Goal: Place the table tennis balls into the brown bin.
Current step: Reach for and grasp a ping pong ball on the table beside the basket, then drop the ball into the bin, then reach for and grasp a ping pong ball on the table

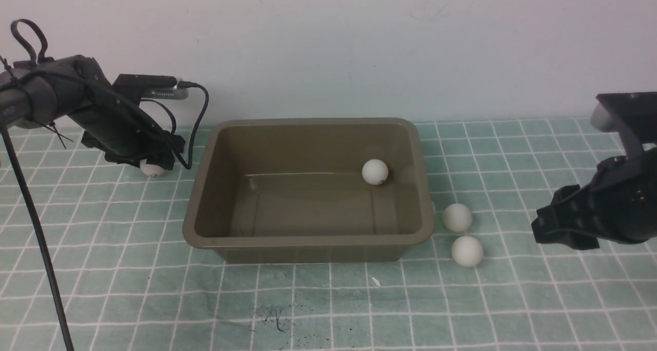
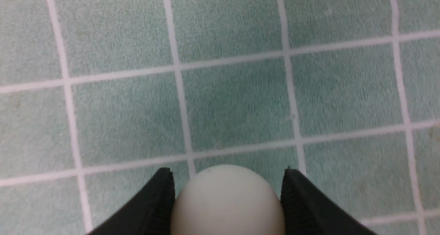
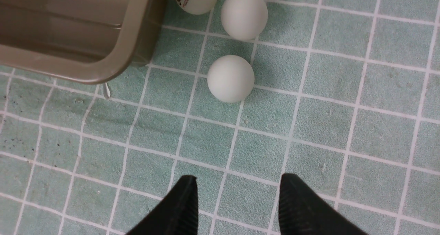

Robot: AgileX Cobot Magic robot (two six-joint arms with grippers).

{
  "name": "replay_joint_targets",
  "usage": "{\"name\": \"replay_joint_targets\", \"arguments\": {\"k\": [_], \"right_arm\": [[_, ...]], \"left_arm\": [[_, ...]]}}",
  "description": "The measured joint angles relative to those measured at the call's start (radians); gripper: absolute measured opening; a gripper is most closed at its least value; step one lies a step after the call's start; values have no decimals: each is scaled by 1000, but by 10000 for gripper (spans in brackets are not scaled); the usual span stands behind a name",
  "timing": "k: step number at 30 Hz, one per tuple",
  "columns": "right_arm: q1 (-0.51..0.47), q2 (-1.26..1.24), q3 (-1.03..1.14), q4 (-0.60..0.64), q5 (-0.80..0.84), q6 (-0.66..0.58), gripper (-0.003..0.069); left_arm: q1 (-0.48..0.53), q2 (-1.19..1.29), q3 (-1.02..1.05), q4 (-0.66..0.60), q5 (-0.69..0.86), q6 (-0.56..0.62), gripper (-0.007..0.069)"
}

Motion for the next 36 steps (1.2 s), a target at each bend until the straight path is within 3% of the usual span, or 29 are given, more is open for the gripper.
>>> {"name": "replay_joint_targets", "arguments": {"k": [5, 7, 12, 17, 20, 22, 24, 27, 32, 36], "right_arm": [[0, 0, 0, -1, 0, 1, 301], [0, 0, 0, -1, 0, 8, 301], [0, 0, 0, -1, -1, 62, 301], [0, 14, 0, -2, -22, 75, 308], [0, 53, 0, -2, -51, 67, 322], [0, 103, 0, -1, -85, 64, 355], [1, 145, 0, -1, -106, 64, 383], [9, 200, 0, 0, -139, 63, 429], [65, 311, -1, 0, -245, 44, 514], [77, 411, -33, 2, -317, 37, 533]], "left_arm": [[-3, -57, -105, -87, 268, 2, 349], [-18, -109, -150, -203, 404, 41, 349], [-101, -160, -174, -325, 453, 190, 349], [-180, -123, -173, -296, 462, 203, 375], [-207, -108, -172, -234, 462, 142, 461], [-217, -107, -172, -112, 463, 47, 530], [-216, -109, -172, -37, 463, -9, 526], [-215, -119, -164, 61, 463, -72, 461], [-214, -223, -72, 137, 463, -100, 108], [-213, -338, 33, 133, 463, -100, 4]]}}
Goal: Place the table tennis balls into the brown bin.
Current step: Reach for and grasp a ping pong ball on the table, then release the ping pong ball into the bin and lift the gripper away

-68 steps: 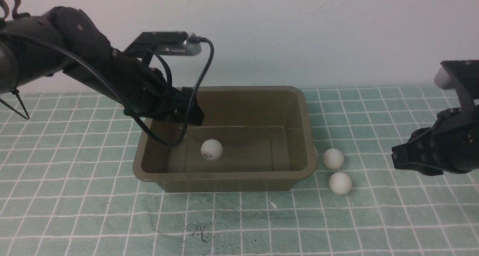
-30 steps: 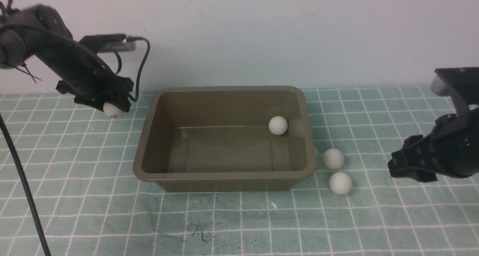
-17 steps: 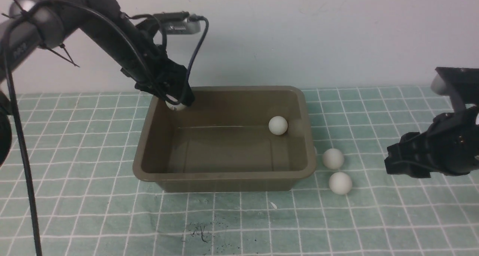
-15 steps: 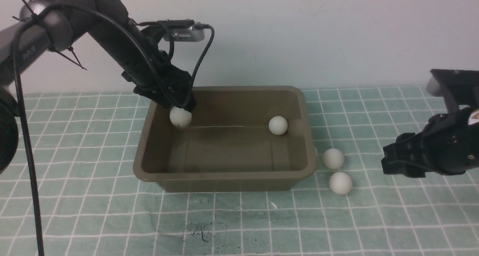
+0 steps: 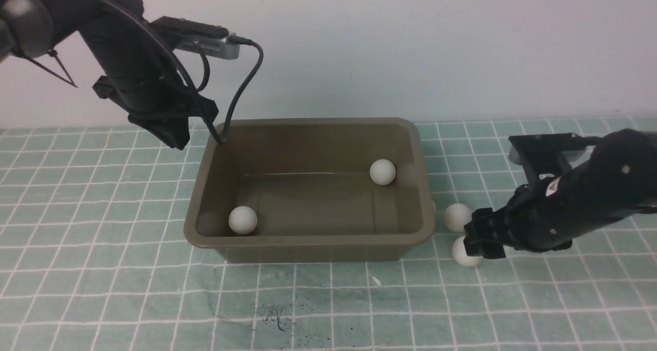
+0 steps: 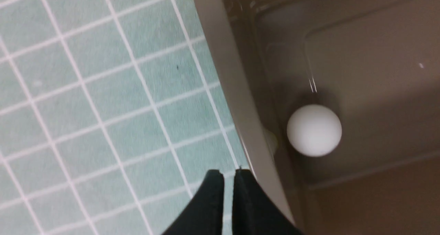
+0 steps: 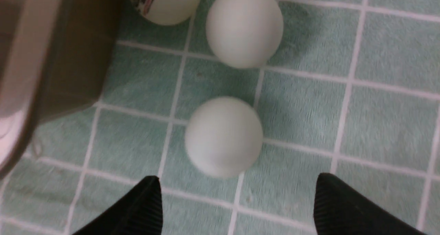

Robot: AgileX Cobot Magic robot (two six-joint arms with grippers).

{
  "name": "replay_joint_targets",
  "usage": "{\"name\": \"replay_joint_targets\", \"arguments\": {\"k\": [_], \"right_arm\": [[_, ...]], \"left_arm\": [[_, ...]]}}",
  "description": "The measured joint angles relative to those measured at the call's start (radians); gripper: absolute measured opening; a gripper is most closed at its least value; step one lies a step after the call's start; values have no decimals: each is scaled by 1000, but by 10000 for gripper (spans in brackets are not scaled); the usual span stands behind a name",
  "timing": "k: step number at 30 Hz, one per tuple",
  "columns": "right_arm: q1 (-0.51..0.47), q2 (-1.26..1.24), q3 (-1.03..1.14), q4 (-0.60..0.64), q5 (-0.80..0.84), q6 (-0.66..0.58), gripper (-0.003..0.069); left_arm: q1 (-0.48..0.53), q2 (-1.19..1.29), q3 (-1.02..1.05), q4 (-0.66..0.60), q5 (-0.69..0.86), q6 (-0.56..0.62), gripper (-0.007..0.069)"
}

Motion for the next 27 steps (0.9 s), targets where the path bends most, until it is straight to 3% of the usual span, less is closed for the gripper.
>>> {"name": "replay_joint_targets", "arguments": {"k": [5, 8, 11, 17, 22, 27], "right_arm": [[1, 145, -103, 2, -6, -6, 531], [2, 190, -142, 2, 34, -12, 492], [2, 217, -178, -17, 126, -24, 348], [-10, 73, -187, -65, 303, -7, 362], [31, -126, -219, 113, 260, -71, 363], [129, -71, -340, 202, 195, -199, 363]], "left_arm": [[11, -84, 156, -29, 0, -21, -5], [13, -123, 220, -36, 0, -25, -5], [13, -212, 314, -47, 0, -26, -5], [14, -404, 468, -55, -3, -26, -5], [15, -546, 573, -92, -40, -26, -5], [16, -596, 623, -159, -60, 5, -5]]}}
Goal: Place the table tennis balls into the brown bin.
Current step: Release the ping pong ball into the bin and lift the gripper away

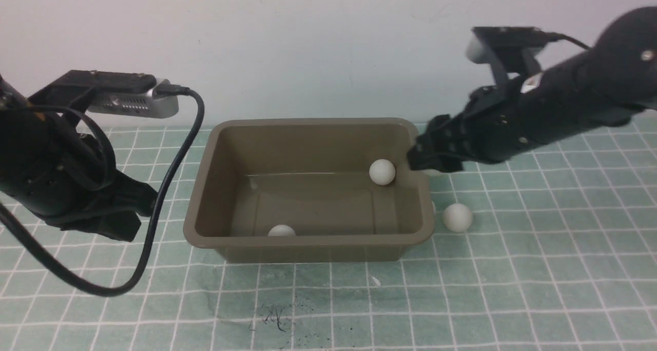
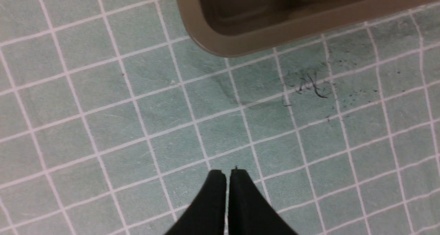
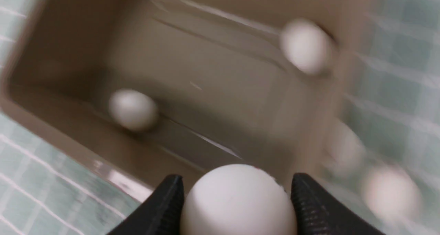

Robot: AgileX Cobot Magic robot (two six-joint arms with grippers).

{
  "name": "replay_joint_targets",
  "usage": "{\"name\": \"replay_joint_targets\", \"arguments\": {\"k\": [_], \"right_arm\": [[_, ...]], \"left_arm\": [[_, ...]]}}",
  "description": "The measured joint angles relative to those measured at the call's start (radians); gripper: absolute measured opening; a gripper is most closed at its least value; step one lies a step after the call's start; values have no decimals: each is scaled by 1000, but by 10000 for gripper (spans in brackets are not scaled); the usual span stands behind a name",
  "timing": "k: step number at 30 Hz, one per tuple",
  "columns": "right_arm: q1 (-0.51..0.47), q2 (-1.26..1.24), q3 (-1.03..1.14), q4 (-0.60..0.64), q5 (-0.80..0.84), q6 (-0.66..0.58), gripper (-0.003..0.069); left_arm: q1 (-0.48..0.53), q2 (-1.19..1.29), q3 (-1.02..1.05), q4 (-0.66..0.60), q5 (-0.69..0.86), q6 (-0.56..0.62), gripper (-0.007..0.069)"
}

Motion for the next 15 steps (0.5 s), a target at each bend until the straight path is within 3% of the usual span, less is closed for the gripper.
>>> {"name": "replay_joint_targets", "arguments": {"k": [5, 7, 9, 12, 15], "right_arm": [[36, 153, -159, -25, 46, -18, 498], [23, 188, -228, -106, 140, 14, 591], [5, 189, -258, -213, 207, 62, 624], [-53, 185, -275, -392, 278, 157, 598], [-158, 191, -269, -462, 381, 237, 529]], "left_arm": [[0, -3, 21, -8, 6, 44, -5], [0, -3, 21, -8, 6, 55, -5], [0, -3, 21, -3, 6, 55, -5], [0, -3, 21, 3, 0, 48, -5], [0, -3, 21, 3, -3, 46, -5]]}}
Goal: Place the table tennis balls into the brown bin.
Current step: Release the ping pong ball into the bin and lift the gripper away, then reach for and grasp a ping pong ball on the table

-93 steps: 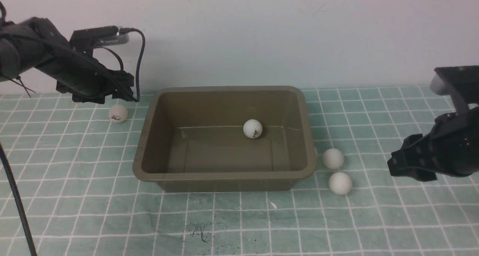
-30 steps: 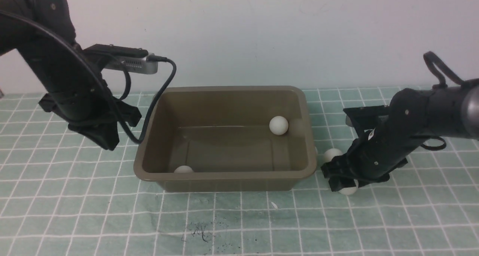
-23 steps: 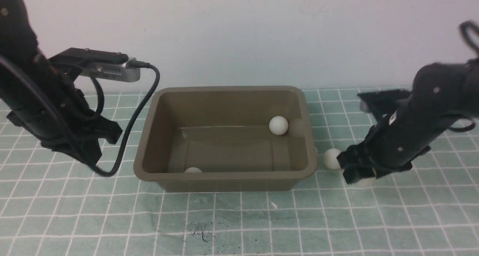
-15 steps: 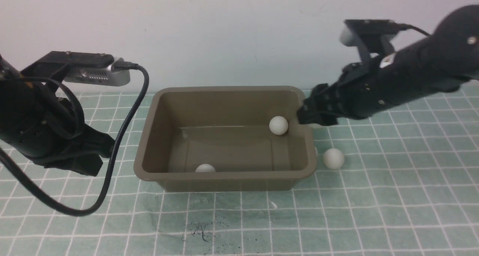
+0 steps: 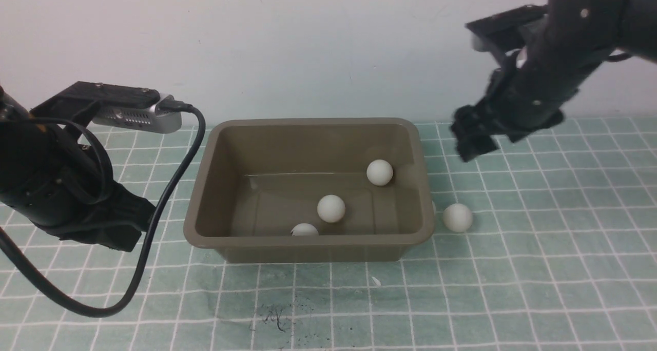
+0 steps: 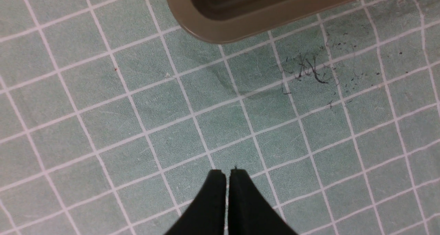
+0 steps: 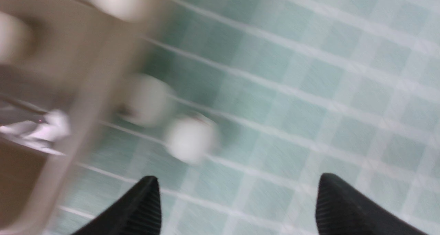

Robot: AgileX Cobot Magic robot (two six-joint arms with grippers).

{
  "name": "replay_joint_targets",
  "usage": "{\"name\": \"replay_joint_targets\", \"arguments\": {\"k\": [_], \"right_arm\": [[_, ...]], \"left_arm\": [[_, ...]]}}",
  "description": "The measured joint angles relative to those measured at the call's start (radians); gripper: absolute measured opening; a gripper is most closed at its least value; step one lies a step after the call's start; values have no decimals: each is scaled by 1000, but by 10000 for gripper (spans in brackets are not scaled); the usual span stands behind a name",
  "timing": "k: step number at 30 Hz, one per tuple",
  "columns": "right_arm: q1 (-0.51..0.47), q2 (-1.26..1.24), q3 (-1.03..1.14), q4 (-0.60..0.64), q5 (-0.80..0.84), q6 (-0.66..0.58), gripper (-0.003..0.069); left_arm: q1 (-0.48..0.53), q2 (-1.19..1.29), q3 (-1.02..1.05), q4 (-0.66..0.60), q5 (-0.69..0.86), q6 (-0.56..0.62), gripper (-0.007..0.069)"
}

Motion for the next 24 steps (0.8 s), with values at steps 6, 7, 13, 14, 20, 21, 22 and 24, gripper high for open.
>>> {"name": "replay_joint_targets", "arguments": {"k": [6, 7, 13, 14, 20, 21, 22, 24], "right_arm": [[-59, 61, 55, 165, -60, -27, 491], [-58, 73, 56, 190, -72, -39, 491], [-45, 215, 57, 318, -181, -96, 490], [-45, 236, 57, 319, -182, -99, 489], [-45, 305, 51, 293, -143, -131, 349], [-46, 300, 43, 273, -126, -123, 353], [-47, 291, 33, 257, -112, -111, 359], [-48, 251, -2, 255, -81, -72, 361]], "left_arm": [[0, 0, 0, 0, -13, -1, -5], [0, 0, 0, 0, -13, -1, -5], [0, 0, 0, 3, -13, -2, -5], [0, 0, 0, 3, -13, -2, -5], [0, 0, 0, 3, -13, -2, -5], [0, 0, 0, 3, -13, -2, -5], [0, 0, 0, 3, -13, -2, -5], [0, 0, 0, 3, -13, -2, -5]]}}
